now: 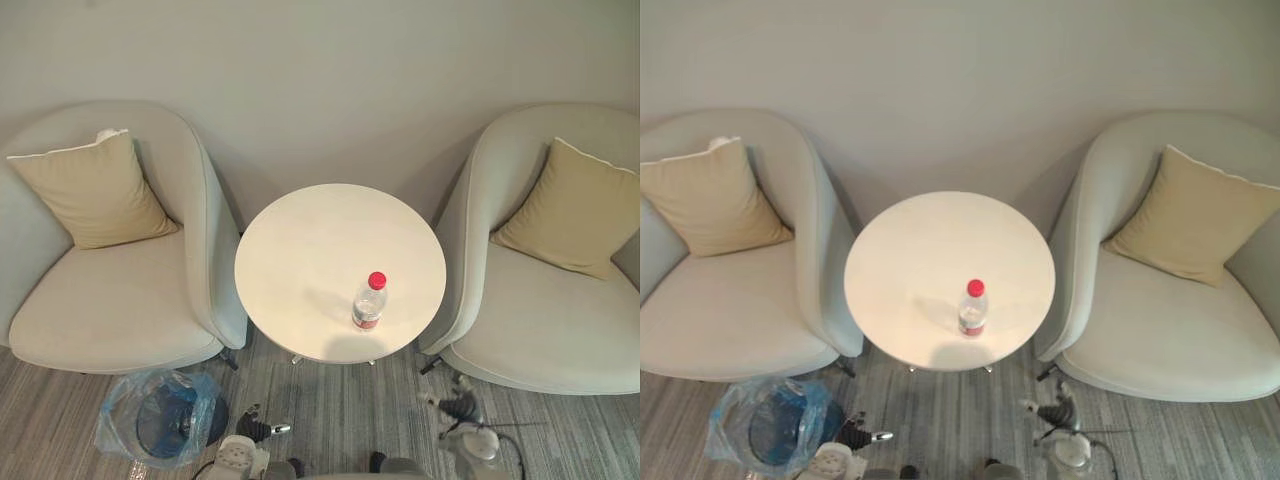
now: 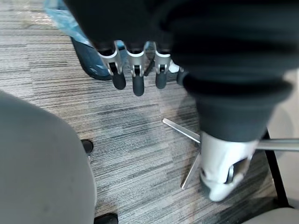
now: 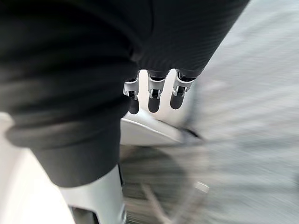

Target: Gather rubbish on tea table into small bin, then transfer packed bag to large trash can.

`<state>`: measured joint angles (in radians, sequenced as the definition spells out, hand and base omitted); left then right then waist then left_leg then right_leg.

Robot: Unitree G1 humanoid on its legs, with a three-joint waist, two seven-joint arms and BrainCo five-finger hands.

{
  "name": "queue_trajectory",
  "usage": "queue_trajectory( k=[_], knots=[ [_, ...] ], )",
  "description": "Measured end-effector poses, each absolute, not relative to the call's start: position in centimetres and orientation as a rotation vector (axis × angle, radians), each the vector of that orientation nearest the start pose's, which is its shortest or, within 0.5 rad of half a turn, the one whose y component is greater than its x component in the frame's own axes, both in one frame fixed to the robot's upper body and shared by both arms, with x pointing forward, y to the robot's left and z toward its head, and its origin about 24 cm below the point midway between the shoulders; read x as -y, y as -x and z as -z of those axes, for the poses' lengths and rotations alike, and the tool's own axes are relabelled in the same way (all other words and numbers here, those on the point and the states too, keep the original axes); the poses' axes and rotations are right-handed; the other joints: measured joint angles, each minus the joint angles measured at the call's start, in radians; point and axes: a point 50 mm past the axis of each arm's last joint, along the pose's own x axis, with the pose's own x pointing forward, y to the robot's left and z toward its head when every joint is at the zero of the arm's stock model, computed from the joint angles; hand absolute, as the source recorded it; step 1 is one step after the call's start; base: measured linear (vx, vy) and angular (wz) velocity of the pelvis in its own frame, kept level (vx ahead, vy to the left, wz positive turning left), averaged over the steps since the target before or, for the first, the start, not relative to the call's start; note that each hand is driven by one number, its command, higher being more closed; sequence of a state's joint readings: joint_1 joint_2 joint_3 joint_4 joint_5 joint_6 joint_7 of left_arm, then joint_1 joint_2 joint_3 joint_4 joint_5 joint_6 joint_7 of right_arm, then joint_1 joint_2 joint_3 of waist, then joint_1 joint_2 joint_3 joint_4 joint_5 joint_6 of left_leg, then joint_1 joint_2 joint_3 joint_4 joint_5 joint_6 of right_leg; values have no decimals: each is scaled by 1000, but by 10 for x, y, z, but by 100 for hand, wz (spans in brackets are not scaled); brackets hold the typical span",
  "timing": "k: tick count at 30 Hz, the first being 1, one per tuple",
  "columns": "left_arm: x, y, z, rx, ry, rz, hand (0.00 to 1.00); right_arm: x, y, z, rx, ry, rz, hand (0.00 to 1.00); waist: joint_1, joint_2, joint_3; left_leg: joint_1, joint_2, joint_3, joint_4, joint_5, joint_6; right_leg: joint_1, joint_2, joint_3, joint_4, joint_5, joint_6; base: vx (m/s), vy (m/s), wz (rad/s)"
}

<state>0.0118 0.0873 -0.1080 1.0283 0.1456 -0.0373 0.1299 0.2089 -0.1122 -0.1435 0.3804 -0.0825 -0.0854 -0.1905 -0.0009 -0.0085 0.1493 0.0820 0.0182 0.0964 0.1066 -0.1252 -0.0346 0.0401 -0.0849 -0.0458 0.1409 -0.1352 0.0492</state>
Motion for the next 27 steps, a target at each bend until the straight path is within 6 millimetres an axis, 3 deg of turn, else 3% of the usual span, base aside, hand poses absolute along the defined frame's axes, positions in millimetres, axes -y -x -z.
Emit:
queue_trajectory(
  k=[10, 17, 27],
  knots=[
    [-168, -132, 150, -950, -377, 84, 0, 219, -187, 32, -275, 313, 266, 0, -1, -1, -11, -10, 3, -31, -27, 24, -3, 24, 7, -12, -83, 64, 3, -38, 2, 4],
    [-166, -133, 149, -931, -390, 113, 0, 204, -208, 19, -194, 345, 176, 0, 1, 1, -9, -10, -2, -63, -93, 72, -5, 11, 2, -28, -102, 95, 8, -100, -3, 9],
    [-166, -134, 148, -918, -394, 123, 0, 201, -232, 3, -118, 371, 151, 0, 2, 19, -1, -36, -5, -104, -123, 103, -11, -9, 2, -64, -108, 99, 9, -22, -16, 11]
  ],
)
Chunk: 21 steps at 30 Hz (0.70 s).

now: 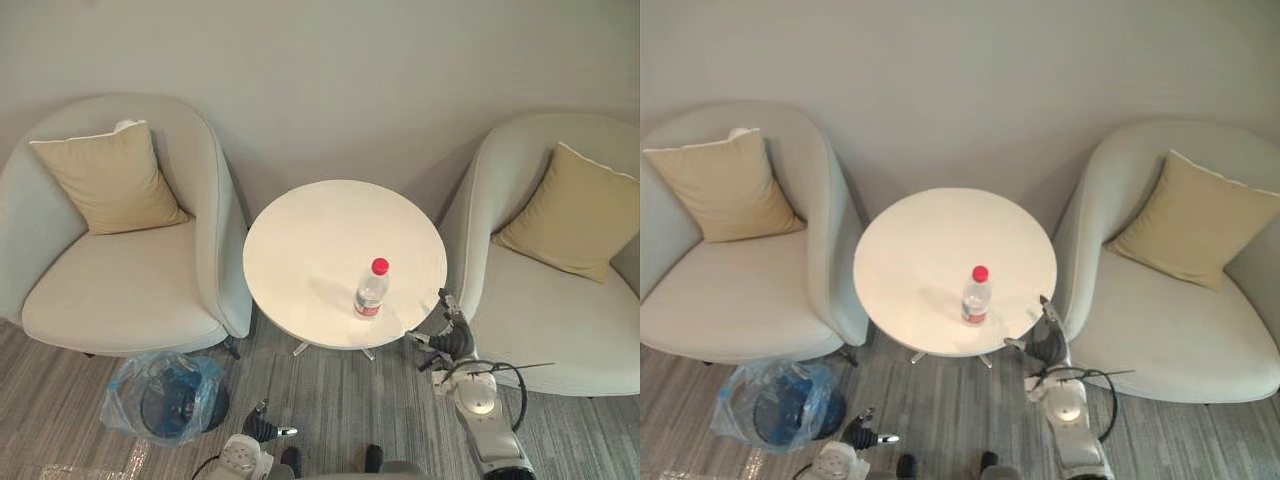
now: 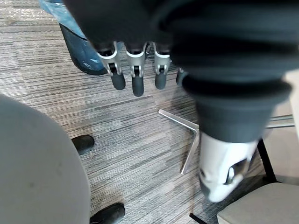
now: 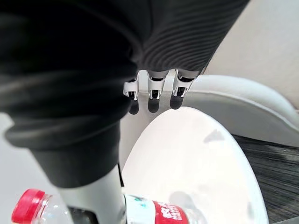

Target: Gather rubbish on tea table into small bin, then transfer packed bag to large trash can.

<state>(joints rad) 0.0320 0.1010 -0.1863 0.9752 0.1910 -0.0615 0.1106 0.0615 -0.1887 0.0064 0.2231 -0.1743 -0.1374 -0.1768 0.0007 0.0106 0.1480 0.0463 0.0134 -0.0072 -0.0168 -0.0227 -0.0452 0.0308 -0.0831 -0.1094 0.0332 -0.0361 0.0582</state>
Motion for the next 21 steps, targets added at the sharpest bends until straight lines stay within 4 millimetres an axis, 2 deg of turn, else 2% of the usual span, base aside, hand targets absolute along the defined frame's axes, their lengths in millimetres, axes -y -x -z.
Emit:
queue_trajectory(
  k=[8, 13, 21],
  knots=[
    [-165, -139, 145, -893, -391, 117, 0, 201, -262, -3, -103, 324, 179, 0, 13, 18, 21, -31, -5, -37, 2, 1, 0, -11, -4, -40, 0, -9, -3, 30, -10, 14],
    [-164, -145, 141, -858, -379, 111, 0, 199, -278, -8, -99, 293, 191, 0, 28, 29, 57, -63, -5, -63, 3, 12, -2, -38, -5, -65, 17, -17, -6, -16, -15, 16],
    [-160, -160, 134, -804, -353, 84, 0, 193, -307, -28, -50, 245, 207, 0, 58, 48, 128, -118, -9, -103, 23, 22, -6, -74, -9, -102, 42, -24, -7, -32, -10, 14]
  ],
)
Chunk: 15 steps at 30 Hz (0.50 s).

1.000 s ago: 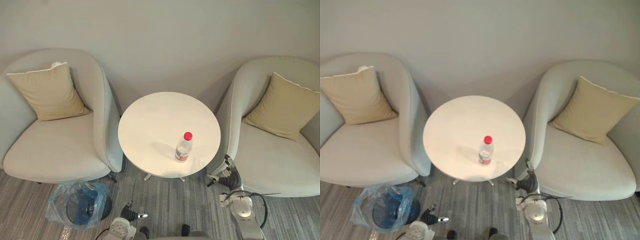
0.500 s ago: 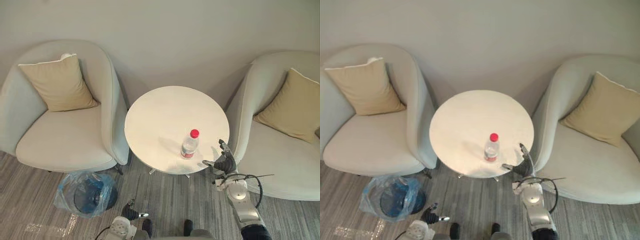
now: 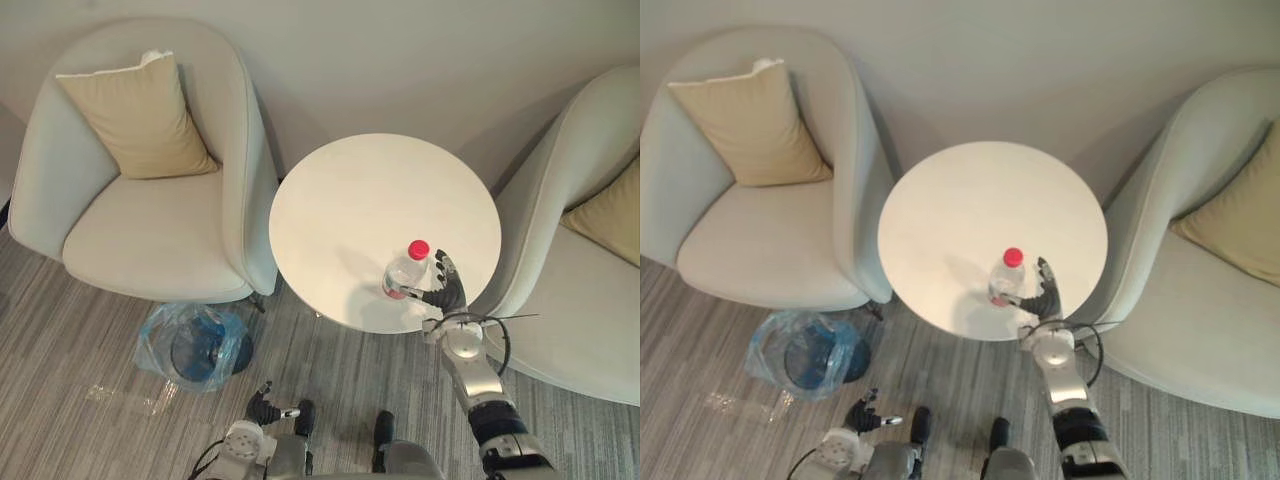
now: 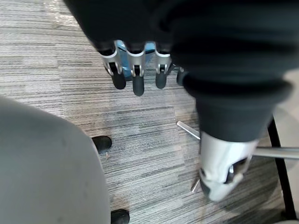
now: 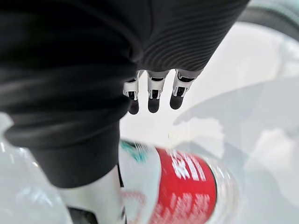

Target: Gather rubbish on tea table into small bin, then transfer packed bag to large trash can.

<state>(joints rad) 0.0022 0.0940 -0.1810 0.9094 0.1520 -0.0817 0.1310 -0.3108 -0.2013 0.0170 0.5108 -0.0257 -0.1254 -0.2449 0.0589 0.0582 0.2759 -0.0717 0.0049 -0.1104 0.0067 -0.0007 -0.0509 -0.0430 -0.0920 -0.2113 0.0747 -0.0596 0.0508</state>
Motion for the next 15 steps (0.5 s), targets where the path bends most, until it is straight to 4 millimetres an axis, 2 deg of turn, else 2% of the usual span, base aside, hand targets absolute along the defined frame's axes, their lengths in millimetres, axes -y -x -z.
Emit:
queue_trajectory(
  k=[1, 9, 15],
  knots=[
    [-160, -162, 133, -795, -353, 84, 0, 191, -310, -29, -50, 242, 204, 100, 2, 1, 9, 0, -1, -4, 1, 0, 0, 1, 0, -3, 1, -1, -1, -34, -9, 18],
    [-157, -169, 128, -765, -349, 84, 0, 180, -326, -46, -2, 228, 182, 100, 11, 8, 36, -47, -3, -33, 16, 5, -5, -26, -1, -27, 7, -1, -1, -6, -3, 11],
    [-156, -171, 127, -756, -347, 85, 0, 180, -323, -47, 8, 224, 188, 100, 19, 9, 41, -48, -4, -36, 16, 5, -4, -25, -2, -26, 7, -1, -1, 0, 1, 1]
  ],
)
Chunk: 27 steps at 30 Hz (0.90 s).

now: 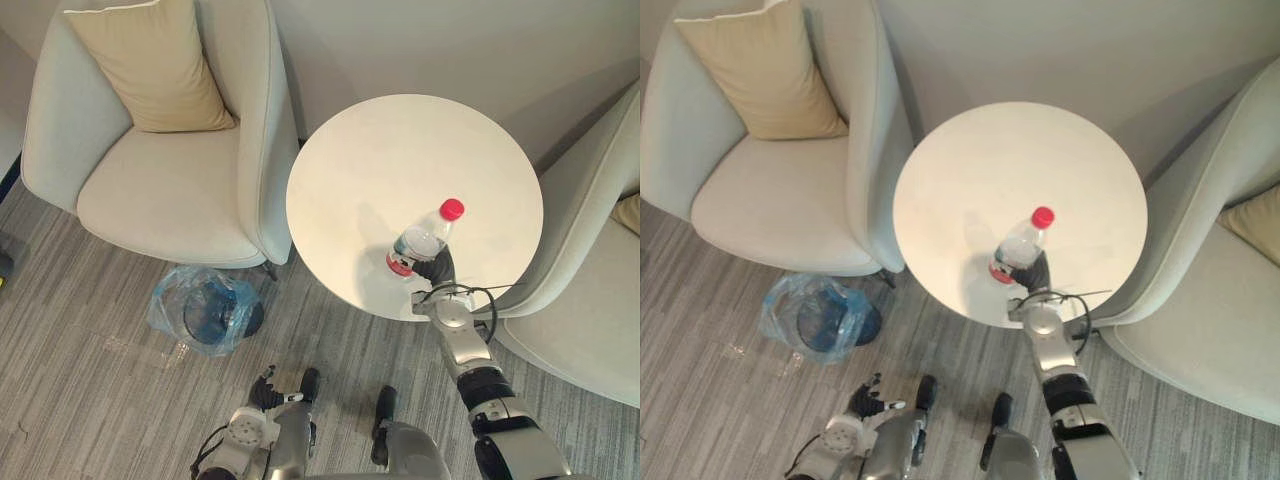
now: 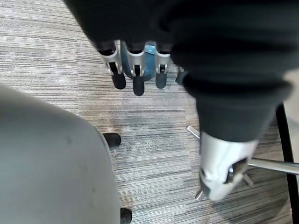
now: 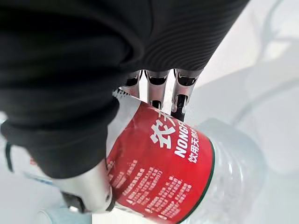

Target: Gather rubbish on tea table into small bin, then transfer packed bag to large trash can.

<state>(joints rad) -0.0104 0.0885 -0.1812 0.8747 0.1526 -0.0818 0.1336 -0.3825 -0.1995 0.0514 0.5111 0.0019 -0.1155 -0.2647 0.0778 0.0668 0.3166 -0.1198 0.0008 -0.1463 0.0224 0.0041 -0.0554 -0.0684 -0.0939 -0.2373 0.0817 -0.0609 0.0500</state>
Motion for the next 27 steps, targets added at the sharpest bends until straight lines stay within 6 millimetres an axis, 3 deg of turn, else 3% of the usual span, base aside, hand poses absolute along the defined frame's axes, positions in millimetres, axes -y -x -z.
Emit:
queue_trajectory(
  k=[12, 19, 27],
  knots=[
    [-155, -169, 128, -767, -351, 92, 0, 184, -268, -47, 91, 238, 171, 100, -24, -6, -3, 49, 4, 23, -5, -1, 0, 35, 2, 36, -1, -3, 5, -18, 3, -6],
    [-158, -158, 136, -824, -398, 120, 0, 181, -235, -32, 42, 217, 163, 100, -53, -39, -63, 98, 13, 69, -20, -1, 0, 55, 8, 84, -3, 0, 4, -13, -2, -18],
    [-158, -147, 141, -862, -414, 147, 0, 177, -214, -24, 14, 200, 141, 100, -66, -47, -118, 135, 23, 121, -21, -7, 2, 82, 15, 134, -38, 31, 9, -31, 5, -19]
  ],
)
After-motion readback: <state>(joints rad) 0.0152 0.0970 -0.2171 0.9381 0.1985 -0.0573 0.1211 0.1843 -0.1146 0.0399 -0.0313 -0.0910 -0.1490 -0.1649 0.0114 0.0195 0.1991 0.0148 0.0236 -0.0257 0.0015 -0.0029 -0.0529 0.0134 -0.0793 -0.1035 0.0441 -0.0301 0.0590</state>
